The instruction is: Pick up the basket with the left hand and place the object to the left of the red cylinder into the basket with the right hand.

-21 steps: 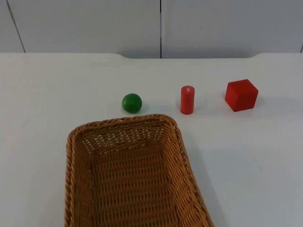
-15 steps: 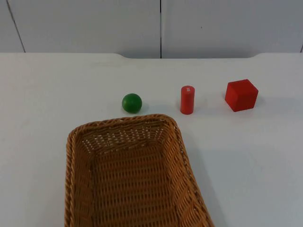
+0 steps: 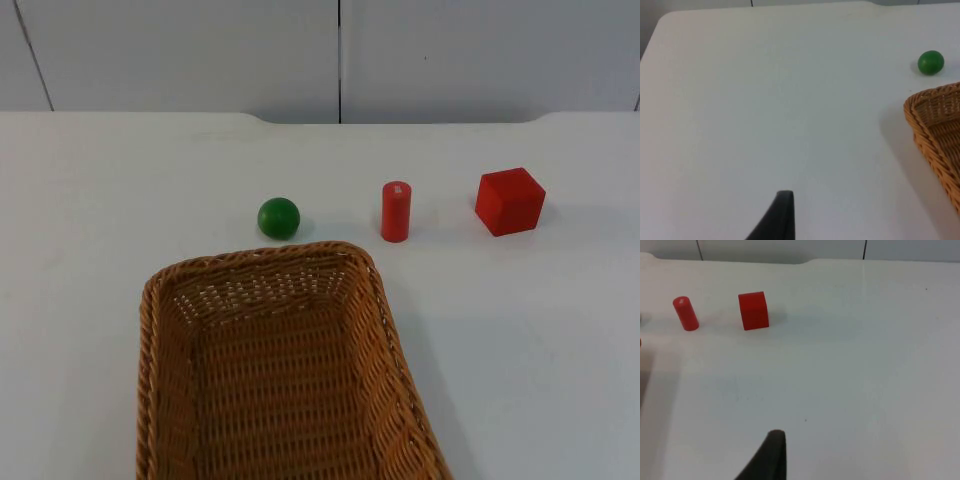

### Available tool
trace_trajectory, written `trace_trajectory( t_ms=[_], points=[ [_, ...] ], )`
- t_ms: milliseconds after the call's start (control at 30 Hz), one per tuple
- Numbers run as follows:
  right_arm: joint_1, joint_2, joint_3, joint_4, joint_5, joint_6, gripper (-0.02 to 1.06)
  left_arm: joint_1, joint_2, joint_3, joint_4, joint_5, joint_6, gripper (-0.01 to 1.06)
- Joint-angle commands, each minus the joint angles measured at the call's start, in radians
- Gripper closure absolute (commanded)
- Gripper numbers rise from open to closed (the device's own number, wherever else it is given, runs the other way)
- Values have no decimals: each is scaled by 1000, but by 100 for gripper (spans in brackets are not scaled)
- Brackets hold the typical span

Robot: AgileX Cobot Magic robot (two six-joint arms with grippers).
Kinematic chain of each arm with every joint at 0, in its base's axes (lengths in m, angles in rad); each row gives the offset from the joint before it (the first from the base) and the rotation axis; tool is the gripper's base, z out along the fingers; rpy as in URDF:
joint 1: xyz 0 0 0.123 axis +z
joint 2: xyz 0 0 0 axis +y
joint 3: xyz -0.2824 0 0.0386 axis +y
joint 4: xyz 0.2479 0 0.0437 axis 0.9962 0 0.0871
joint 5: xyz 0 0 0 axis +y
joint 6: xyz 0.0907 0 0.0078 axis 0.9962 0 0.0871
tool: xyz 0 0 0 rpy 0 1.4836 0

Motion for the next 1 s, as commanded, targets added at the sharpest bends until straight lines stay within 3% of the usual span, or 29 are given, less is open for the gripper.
trace_trajectory(
  t_ms=[0,33,167,300,633,967],
  points=[
    [-5,76,-21,-9,-87,-11,-1,-6,75,-20,3,-69,-8,0],
    [-5,76,-21,-9,-87,-11,-1,-6,75,-20,3,-69,-8,0],
    [-5,284,-80,-9,-221,-11,-1,-6,256,-52,-20,-224,-8,0],
    [-5,439,-142,-9,-247,-11,-1,-6,392,-91,-20,-270,-8,0],
    [-5,788,-229,-7,-316,-11,-1,-6,726,-194,-34,-308,-6,0],
    [-5,979,-229,10,-290,-11,-1,-6,971,-199,-68,-328,-8,0]
  ],
)
